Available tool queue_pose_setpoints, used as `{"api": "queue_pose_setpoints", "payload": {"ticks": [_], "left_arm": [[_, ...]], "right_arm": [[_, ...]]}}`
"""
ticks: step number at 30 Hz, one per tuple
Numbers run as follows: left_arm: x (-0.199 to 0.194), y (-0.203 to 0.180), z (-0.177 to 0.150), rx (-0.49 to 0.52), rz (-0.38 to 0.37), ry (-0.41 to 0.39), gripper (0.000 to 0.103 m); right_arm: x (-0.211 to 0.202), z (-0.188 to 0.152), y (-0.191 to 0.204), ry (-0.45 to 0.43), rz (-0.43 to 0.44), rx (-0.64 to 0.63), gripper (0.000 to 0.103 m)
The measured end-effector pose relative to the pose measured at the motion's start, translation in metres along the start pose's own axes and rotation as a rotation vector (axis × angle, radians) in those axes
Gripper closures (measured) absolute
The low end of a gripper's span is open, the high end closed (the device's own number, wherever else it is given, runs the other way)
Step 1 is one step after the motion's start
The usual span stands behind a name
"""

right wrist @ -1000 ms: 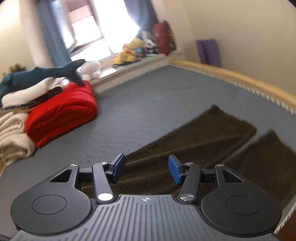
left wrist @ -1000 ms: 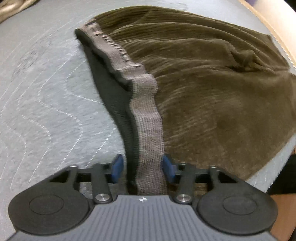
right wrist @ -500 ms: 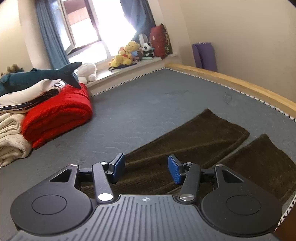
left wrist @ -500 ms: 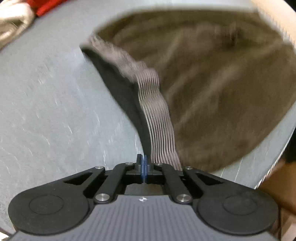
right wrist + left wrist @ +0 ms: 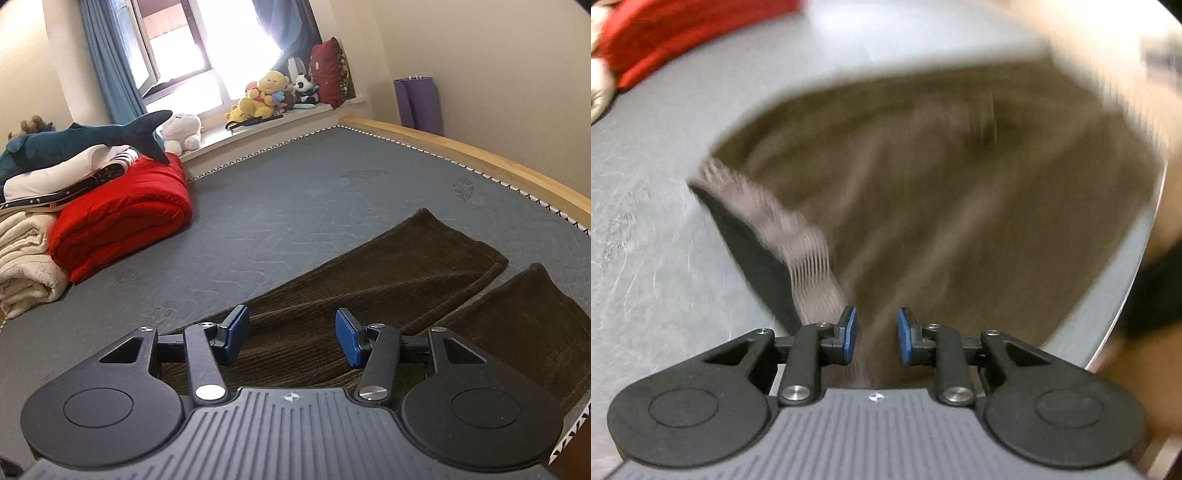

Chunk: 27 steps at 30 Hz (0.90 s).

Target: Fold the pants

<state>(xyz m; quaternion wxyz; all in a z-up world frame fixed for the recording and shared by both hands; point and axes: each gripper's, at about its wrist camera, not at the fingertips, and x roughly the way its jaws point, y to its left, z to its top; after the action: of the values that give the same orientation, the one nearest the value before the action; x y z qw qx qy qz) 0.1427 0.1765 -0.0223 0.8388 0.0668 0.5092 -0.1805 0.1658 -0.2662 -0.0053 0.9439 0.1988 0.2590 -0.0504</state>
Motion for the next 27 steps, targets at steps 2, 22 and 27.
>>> {"api": "queue_pose_setpoints", "payload": {"ticks": [2,22,27], "left_arm": [[-0.005,0.007,0.015,-0.056,0.059,-0.098,0.073],[0.053,0.020,0.114,-0.169,0.364,-0.237,0.042],[0.076,0.028,0.121,-0.135,0.359,-0.242,0.099]], "right_arm": [[-0.001,0.002,-0.003,0.000,0.018,0.002,0.049],[0.029,0.014,0.024,-0.042,0.032,-0.086,0.032],[0.034,0.013,0.031,-0.009,0.043,-0.118,0.032]]}}
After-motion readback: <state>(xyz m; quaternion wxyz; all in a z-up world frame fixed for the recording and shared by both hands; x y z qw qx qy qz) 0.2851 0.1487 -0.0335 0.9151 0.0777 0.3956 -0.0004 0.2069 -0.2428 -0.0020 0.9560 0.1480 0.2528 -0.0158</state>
